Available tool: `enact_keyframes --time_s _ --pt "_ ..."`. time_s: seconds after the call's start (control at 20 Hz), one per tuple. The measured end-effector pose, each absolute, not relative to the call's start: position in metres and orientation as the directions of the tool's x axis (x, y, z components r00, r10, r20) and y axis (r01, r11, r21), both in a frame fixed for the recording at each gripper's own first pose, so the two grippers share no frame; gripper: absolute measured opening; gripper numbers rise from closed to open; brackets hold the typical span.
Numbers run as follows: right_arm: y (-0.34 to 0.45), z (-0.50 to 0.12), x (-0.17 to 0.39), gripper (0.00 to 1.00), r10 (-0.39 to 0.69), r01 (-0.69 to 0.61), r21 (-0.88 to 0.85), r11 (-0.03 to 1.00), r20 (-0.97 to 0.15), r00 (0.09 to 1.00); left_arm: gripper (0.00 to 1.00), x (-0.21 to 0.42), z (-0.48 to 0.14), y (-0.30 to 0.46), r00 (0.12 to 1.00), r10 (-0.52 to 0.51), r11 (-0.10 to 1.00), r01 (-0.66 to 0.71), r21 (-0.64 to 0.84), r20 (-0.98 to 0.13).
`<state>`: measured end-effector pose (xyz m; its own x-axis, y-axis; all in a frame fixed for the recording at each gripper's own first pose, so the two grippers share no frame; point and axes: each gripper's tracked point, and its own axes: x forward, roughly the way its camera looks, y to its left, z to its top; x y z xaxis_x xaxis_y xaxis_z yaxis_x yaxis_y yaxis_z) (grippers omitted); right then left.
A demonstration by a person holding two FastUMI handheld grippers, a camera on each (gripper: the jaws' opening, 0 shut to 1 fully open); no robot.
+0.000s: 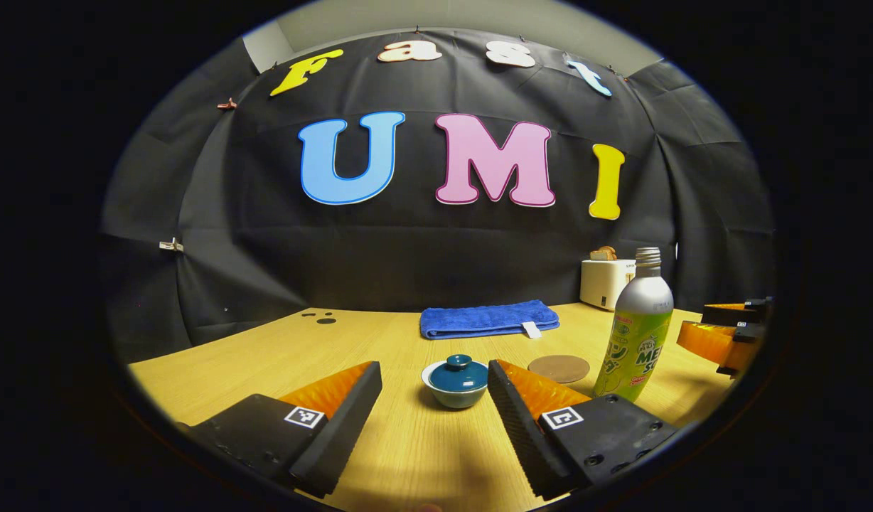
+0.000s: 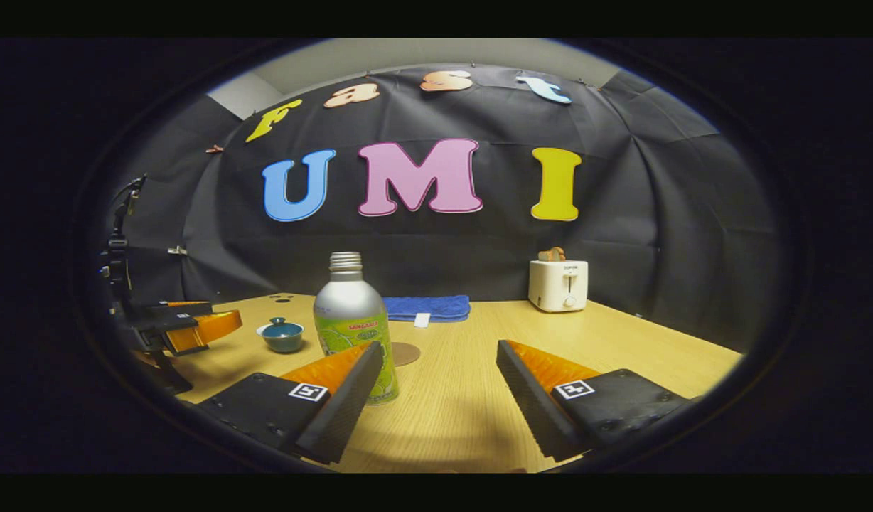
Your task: Open the teacup lid with one hand, grasp the water bottle and pour water into the teacup with the other hand; after pouring, place the water bottle on the coaster and then close the teacup lid.
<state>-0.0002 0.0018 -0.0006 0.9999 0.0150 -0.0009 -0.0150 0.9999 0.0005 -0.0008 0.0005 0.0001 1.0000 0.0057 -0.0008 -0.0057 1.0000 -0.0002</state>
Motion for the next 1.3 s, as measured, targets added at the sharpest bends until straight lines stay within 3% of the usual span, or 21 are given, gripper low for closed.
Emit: enact_keyframes --time_s 0.55,0.8,1.05,1.15,1.3 --pt "0.002 0.000 -0.001 0.99 0.016 -0.016 0.001 1.000 -0.003 1.000 0.95 0.041 0.000 -0.018 0.998 -0.066 0.998 0.066 0.002 -0.012" --pt "0.003 0.000 -0.001 0.99 0.022 -0.022 0.001 1.000 -0.003 1.000 0.93 0.070 -0.009 -0.035 0.988 -0.136 0.989 0.139 0.042 -0.074" --pt "0.006 0.000 -0.002 0.99 0.042 -0.042 0.002 0.999 -0.004 0.999 0.90 0.093 -0.018 -0.037 0.982 -0.124 0.988 0.135 0.073 -0.144" --pt "0.007 0.000 -0.001 1.00 0.048 -0.048 0.002 0.999 -0.004 0.999 0.86 0.100 -0.019 -0.039 0.981 -0.125 0.987 0.138 0.078 -0.151" --pt "0.008 0.000 -0.002 1.00 0.054 -0.054 0.003 0.999 -0.005 0.999 0.68 0.107 -0.024 -0.039 0.976 -0.126 0.987 0.141 0.074 -0.178"
